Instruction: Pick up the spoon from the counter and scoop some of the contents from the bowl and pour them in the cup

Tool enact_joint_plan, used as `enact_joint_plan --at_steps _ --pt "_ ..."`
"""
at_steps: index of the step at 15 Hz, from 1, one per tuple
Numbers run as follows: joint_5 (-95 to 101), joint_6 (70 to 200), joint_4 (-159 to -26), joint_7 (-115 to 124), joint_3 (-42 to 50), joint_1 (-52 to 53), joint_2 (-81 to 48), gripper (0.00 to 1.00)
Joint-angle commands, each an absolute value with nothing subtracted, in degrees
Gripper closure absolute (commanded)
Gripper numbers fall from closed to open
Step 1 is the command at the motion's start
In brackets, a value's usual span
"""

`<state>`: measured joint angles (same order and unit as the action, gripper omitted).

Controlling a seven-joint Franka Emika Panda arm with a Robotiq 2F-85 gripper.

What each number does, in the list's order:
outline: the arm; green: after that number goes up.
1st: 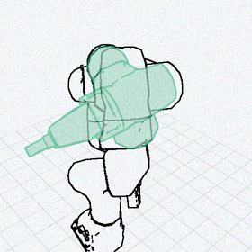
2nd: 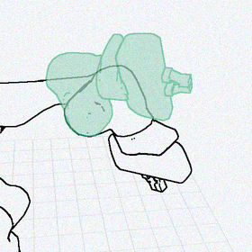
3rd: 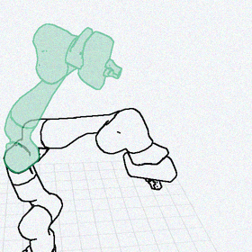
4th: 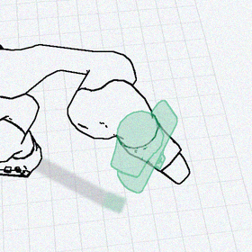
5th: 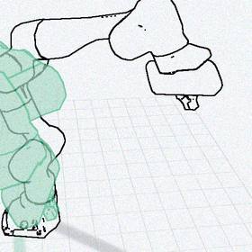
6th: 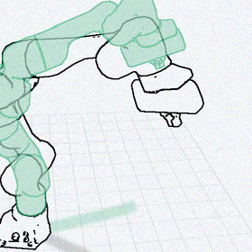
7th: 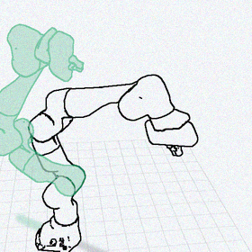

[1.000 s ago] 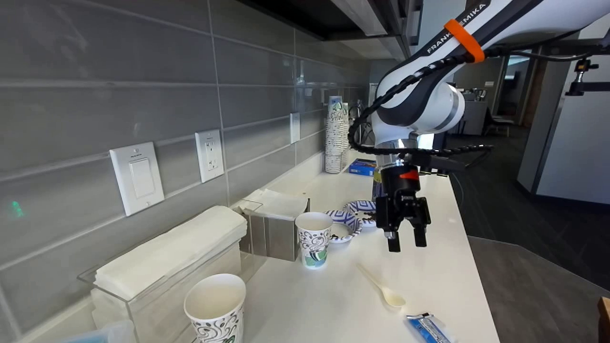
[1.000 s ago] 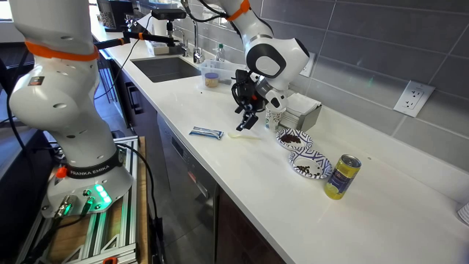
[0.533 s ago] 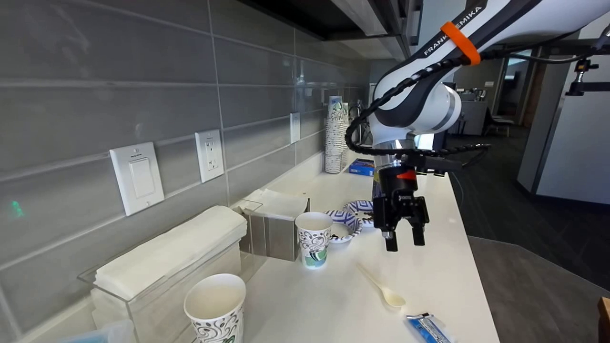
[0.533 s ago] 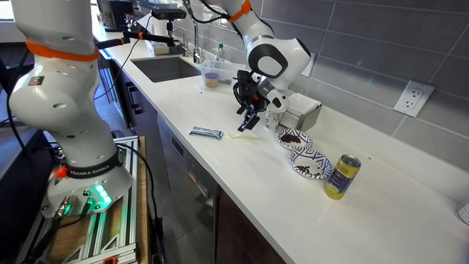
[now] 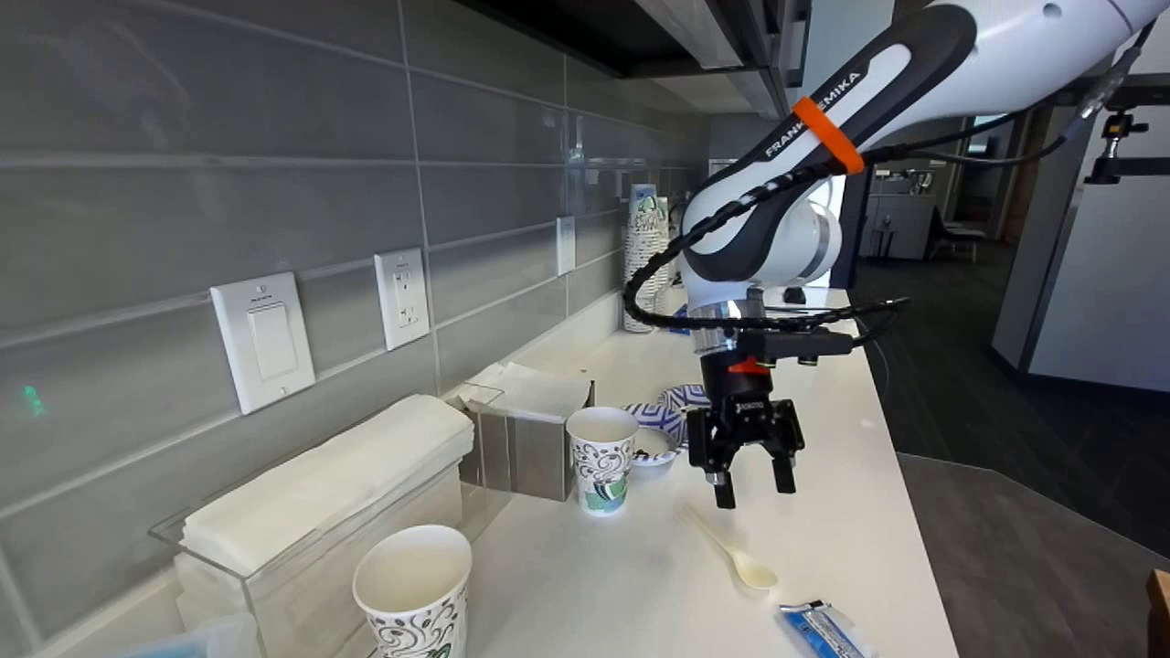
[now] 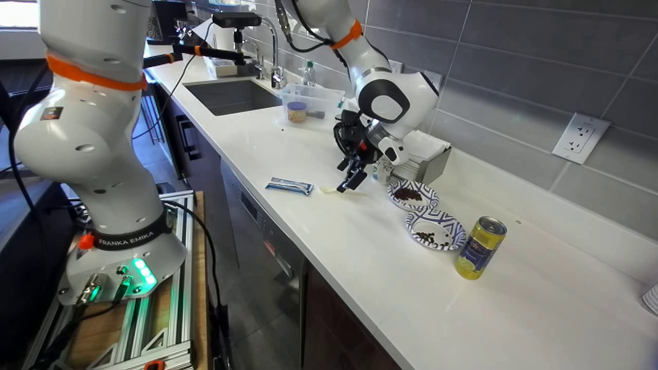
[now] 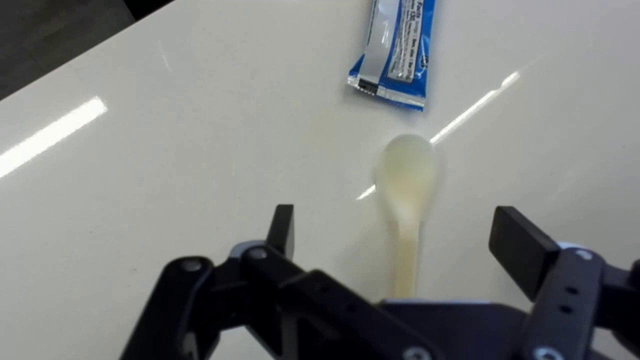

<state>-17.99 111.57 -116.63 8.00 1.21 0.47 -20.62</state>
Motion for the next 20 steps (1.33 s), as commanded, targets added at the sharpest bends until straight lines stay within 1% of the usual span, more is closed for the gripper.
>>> enact_joint_plan --at_steps 1,2,3,4,5,6,7,9,11,12,13,15,16,17,19,20 --pt "-17.6 112.0 -113.0 10.3 0.6 0.7 -25.6 0.00" --pt "-17.8 111.8 -112.4 10.6 0.5 0.7 -26.5 0.02" --pt "-17.9 111.3 -111.6 11.0 0.4 0.7 -27.3 0.13" --pt "-17.9 110.8 -110.8 11.9 0.4 0.8 -28.1 0.20" --pt "-17.8 110.8 -110.2 13.0 0.4 1.0 -28.7 0.24" --pt "-18.0 110.6 -109.4 13.7 0.3 1.1 -29.3 0.35" --pt "-17.8 110.7 -108.8 14.4 0.3 1.3 -29.8 0.38" --pt "-17.7 110.7 -107.8 15.5 0.2 1.5 -30.7 0.51" --pt "-17.8 110.6 -106.9 16.3 0.1 1.7 -31.4 0.72" --pt "-17.6 110.6 -106.6 16.9 0.1 2.0 -31.6 0.66" --pt "-17.7 110.2 -106.4 17.2 0.1 2.1 -31.8 0.66" --pt "-17.7 109.4 -106.0 17.7 0.0 2.2 -32.3 0.71" --pt "-17.7 109.1 -105.9 17.9 0.0 2.3 -32.4 0.72" --pt "-17.7 108.8 -105.9 18.1 0.0 2.3 -32.5 0.74" --pt "-17.6 108.2 -105.7 18.3 0.1 2.3 -32.6 0.82" --pt "-17.6 108.0 -105.8 18.3 0.2 2.3 -32.5 0.96"
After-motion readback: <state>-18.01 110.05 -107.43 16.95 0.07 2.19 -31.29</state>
